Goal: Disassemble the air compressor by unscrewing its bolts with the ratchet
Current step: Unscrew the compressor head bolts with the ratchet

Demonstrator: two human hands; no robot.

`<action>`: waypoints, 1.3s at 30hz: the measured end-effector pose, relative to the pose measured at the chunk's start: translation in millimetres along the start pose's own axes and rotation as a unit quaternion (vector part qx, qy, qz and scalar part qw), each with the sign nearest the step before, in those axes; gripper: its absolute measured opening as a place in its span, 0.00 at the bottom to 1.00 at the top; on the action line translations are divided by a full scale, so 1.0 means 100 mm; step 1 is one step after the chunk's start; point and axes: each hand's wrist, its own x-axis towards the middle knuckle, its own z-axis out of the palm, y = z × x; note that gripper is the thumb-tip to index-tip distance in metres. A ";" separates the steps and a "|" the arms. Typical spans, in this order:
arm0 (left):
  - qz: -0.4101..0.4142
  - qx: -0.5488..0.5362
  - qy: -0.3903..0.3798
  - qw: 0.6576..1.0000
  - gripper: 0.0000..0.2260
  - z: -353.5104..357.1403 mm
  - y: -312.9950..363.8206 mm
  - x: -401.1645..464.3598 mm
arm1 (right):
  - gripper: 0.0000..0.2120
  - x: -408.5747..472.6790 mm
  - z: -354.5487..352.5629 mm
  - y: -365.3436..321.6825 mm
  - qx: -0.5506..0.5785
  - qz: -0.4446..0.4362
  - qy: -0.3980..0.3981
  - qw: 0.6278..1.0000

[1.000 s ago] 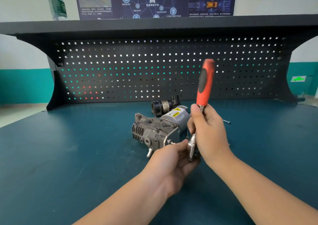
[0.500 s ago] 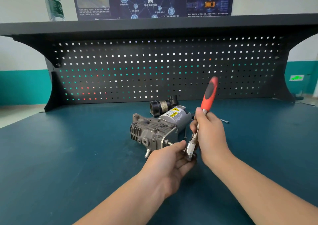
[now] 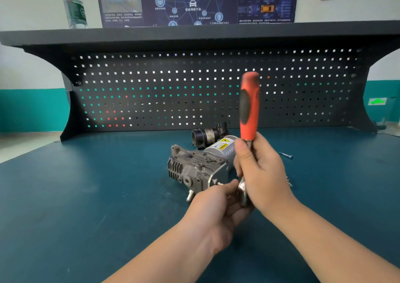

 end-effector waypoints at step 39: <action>-0.011 -0.019 -0.013 1.000 0.07 0.00 -0.01 0.00 | 0.14 0.04 0.03 -0.02 -0.025 0.087 0.064 0.994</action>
